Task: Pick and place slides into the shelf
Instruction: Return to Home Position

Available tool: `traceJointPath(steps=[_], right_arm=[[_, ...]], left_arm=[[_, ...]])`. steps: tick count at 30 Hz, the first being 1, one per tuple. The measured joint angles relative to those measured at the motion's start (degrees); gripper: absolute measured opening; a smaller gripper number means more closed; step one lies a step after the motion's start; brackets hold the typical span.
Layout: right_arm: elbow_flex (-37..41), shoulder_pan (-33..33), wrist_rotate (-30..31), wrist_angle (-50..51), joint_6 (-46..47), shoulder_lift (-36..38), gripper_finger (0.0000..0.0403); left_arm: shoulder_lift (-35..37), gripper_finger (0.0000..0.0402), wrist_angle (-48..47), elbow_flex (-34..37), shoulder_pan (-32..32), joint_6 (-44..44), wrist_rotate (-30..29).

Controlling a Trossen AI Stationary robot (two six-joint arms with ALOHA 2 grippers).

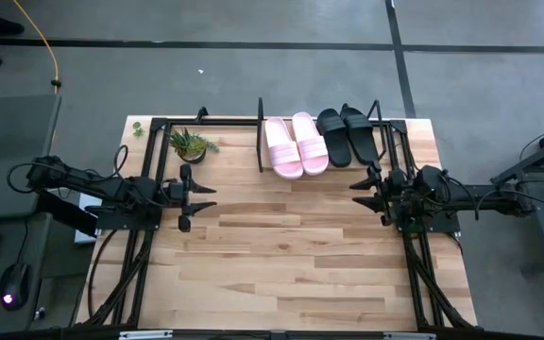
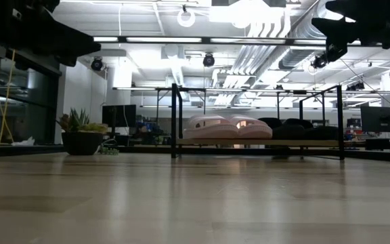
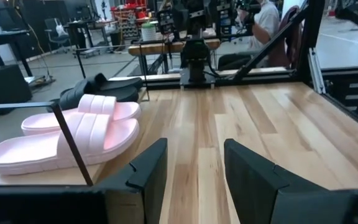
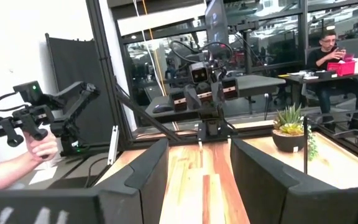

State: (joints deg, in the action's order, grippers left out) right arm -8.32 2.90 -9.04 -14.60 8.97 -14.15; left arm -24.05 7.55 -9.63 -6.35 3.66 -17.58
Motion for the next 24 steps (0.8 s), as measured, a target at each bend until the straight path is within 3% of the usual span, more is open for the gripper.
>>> traceJointPath(steps=[11,18,24], right_arm=[[0.0,0.0,-0.1,1.1,-0.4,0.0,0.0165],[7.5,0.5,0.1,-11.8,0.5,0.0,0.0165],[7.7,1.2,0.4,-12.8,1.5,0.0,0.0165]], left_arm=[[1.9,0.0143,-2.3,0.0,0.0,-0.9,0.0],[5.4,0.0143,-1.6,0.0,0.0,-0.4,3.6],[9.0,0.0143,5.7,4.2,0.0,0.4,5.5]])
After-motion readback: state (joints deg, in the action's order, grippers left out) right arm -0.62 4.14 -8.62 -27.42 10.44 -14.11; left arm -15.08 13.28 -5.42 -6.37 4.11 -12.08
